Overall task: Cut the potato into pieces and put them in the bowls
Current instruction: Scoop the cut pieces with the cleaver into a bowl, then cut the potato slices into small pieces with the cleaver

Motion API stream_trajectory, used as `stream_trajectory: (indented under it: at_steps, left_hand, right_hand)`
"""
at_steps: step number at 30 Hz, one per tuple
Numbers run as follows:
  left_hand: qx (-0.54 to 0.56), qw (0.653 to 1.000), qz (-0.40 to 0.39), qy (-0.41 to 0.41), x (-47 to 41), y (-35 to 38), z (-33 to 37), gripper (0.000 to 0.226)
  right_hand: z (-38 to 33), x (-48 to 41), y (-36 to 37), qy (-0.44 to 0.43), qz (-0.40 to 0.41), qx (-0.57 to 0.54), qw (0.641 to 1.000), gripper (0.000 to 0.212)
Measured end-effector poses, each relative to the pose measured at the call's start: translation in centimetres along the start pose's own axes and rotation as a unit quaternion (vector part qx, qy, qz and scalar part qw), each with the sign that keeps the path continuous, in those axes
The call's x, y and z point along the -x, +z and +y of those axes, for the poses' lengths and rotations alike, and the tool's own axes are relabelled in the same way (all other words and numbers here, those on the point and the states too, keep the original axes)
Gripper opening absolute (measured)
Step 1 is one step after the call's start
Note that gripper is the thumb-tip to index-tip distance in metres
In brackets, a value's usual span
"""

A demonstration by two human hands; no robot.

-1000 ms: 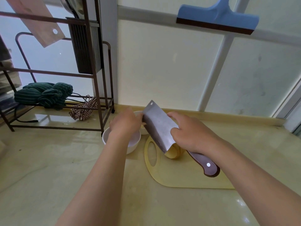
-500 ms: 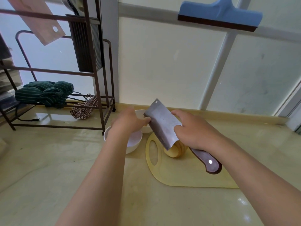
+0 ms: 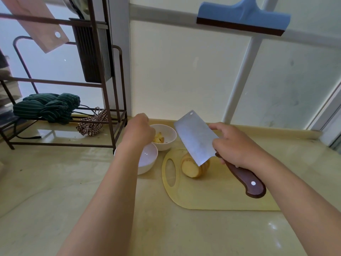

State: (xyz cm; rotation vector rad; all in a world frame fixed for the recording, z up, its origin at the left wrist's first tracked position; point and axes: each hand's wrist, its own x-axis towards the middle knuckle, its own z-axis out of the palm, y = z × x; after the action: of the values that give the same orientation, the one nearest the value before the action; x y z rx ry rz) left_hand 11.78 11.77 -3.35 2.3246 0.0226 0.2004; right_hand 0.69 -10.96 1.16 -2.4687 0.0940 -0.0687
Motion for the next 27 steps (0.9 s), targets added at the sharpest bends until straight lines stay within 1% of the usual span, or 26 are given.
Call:
stream_trajectory:
  at_steps: [2, 3, 5, 7, 8, 9, 11, 13, 15, 17, 19, 24, 27]
  left_hand:
    - [0.022, 0.999, -0.001, 0.034, 0.1, -0.3, 0.9, 0.047]
    - [0.036, 0.998, -0.009, 0.051, 0.3, -0.6, 1.6, 0.045]
    - [0.046, 0.994, -0.032, 0.094, 0.9, -1.1, 3.3, 0.032]
    - [0.012, 0.986, -0.082, 0.143, 2.0, -1.3, 5.1, 0.018]
    - [-0.024, 0.98, -0.114, 0.164, 2.8, -1.2, 5.9, 0.014]
    - [-0.066, 0.971, -0.142, 0.179, 3.5, -0.9, 6.6, 0.015]
    - [-0.147, 0.955, -0.184, 0.178, 4.6, -0.1, 7.5, 0.032]
    - [-0.22, 0.938, -0.223, 0.149, 5.4, 0.8, 8.0, 0.058]
    - [-0.27, 0.919, -0.259, 0.122, 6.0, 1.7, 8.2, 0.083]
    - [-0.307, 0.903, -0.276, 0.116, 6.4, 2.8, 8.3, 0.097]
    - [-0.322, 0.895, -0.282, 0.125, 6.6, 3.6, 8.2, 0.1]
    - [-0.335, 0.886, -0.283, 0.148, 6.6, 4.4, 7.9, 0.081]
    - [-0.339, 0.885, -0.284, 0.147, 6.5, 4.5, 7.8, 0.076]
  right_hand:
    - [1.4, 0.1, -0.2, 0.029, 0.008, -0.059, 0.998, 0.051]
    - [2.2, 0.2, -0.3, 0.045, 0.013, -0.092, 0.995, 0.048]
    - [3.9, 0.4, -0.3, 0.074, 0.027, -0.167, 0.983, 0.043]
    - [5.6, 0.4, -0.1, 0.099, 0.04, -0.244, 0.964, 0.041]
    - [6.5, 0.3, 0.2, 0.109, 0.043, -0.274, 0.954, 0.04]
    - [7.3, 0.1, 0.5, 0.116, 0.045, -0.298, 0.946, 0.041]
    - [8.6, -0.3, 1.2, 0.119, 0.047, -0.331, 0.935, 0.042]
    - [9.5, -0.6, 1.7, 0.116, 0.042, -0.345, 0.931, 0.04]
    - [9.9, -0.8, 1.9, 0.113, 0.033, -0.355, 0.927, 0.039]
    - [10.3, -0.9, 2.0, 0.11, 0.026, -0.362, 0.925, 0.038]
    - [10.6, -0.9, 1.9, 0.105, 0.021, -0.368, 0.924, 0.038]
    - [10.9, -0.8, 2.0, 0.088, 0.007, -0.376, 0.922, 0.037]
    - [10.9, -0.8, 2.1, 0.084, 0.006, -0.385, 0.919, 0.037]
